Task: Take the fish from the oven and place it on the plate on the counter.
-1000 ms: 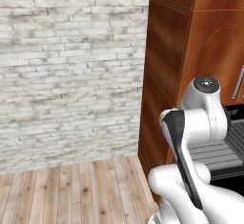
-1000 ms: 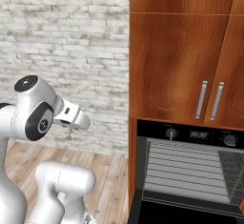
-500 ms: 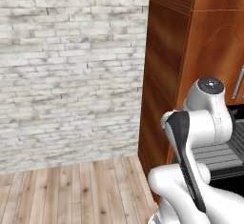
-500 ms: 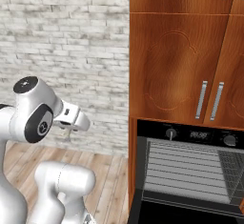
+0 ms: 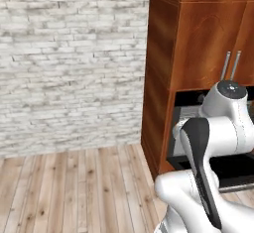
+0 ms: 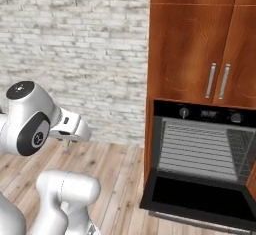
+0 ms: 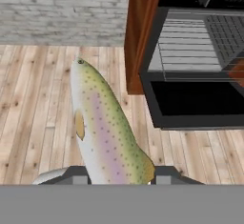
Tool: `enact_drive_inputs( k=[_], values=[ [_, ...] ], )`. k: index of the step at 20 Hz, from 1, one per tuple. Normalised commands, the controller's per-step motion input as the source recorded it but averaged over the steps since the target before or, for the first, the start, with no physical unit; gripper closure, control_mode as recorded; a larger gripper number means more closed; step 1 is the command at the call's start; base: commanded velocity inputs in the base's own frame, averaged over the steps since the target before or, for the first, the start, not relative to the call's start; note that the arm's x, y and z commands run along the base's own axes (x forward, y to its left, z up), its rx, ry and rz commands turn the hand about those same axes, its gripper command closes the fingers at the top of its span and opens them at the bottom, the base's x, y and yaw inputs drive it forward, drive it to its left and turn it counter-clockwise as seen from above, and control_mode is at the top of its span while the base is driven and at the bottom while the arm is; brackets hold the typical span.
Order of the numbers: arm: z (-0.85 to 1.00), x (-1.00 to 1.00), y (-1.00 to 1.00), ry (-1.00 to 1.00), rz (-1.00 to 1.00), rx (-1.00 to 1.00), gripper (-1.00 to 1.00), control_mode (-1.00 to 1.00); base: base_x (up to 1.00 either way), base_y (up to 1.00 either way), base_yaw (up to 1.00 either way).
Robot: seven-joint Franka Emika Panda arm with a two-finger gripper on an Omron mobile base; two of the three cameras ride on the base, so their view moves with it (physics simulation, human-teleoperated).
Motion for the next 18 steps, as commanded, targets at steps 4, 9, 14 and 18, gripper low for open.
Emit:
enact_drive_inputs(
  k=[4,9,14,18],
  values=[
    [0.0,0.0,0.0,0.0,0.0,0.0,1.0,1.0,-0.97,-0.3,0.01],
    [0.0,0.0,0.0,0.0,0.0,0.0,1.0,1.0,-0.31,-0.89,0.0],
    [0.0,0.0,0.0,0.0,0.0,0.0,1.0,1.0,0.39,-1.0,0.0],
    [0.0,0.0,0.0,0.0,0.0,0.0,1.0,1.0,0.43,-1.0,0.04]
  ],
)
